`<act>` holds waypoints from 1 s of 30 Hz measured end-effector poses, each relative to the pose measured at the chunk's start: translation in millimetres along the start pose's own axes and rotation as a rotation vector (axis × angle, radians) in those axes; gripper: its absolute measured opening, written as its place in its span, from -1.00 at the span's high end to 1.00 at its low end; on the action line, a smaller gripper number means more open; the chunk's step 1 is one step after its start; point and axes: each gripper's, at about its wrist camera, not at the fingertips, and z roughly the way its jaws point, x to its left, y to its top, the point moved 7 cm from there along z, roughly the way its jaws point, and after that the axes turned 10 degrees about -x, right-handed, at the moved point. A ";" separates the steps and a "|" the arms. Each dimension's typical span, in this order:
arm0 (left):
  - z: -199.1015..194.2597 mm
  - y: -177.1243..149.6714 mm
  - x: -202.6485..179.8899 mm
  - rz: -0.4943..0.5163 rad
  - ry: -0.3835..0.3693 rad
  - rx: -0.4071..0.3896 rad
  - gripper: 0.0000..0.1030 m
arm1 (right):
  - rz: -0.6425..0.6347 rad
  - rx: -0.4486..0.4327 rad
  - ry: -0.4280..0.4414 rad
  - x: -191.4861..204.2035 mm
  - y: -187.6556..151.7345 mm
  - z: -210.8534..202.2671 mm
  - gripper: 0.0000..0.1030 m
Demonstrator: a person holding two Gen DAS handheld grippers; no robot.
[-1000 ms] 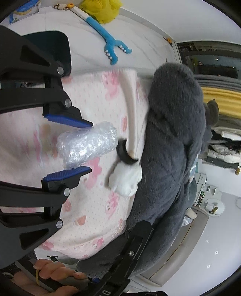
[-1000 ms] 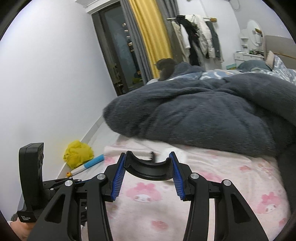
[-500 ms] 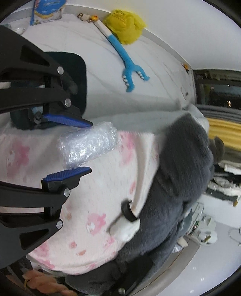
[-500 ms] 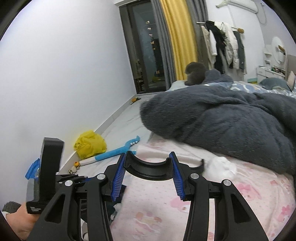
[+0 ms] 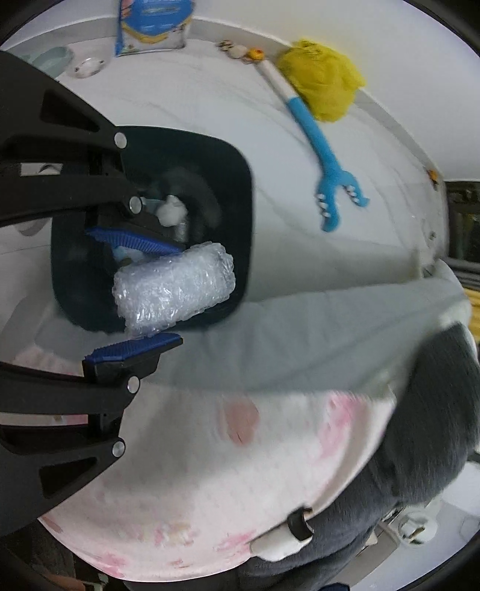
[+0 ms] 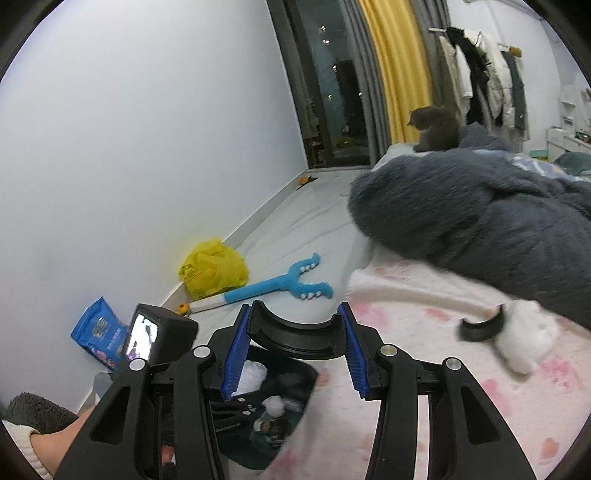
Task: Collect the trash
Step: 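Carry both held items over the bin and open the left gripper, then lower the black clip into the bin and open the right gripper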
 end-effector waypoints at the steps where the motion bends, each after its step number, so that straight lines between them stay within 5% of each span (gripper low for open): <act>1: 2.9 -3.6 7.0 -0.007 0.007 0.017 0.10 | -0.004 0.007 0.006 3.6 -2.4 2.9 0.08; 8: 10.6 -25.2 38.0 -0.071 0.011 0.100 0.07 | -0.025 0.061 0.033 25.8 -20.8 25.1 0.08; 12: 8.9 -32.4 51.1 -0.099 0.016 0.124 -0.18 | -0.023 0.106 0.046 37.7 -32.1 44.2 0.08; 30: -39.6 -21.9 108.0 -0.158 0.048 0.011 -0.44 | -0.030 0.316 0.075 76.1 -93.3 122.1 0.08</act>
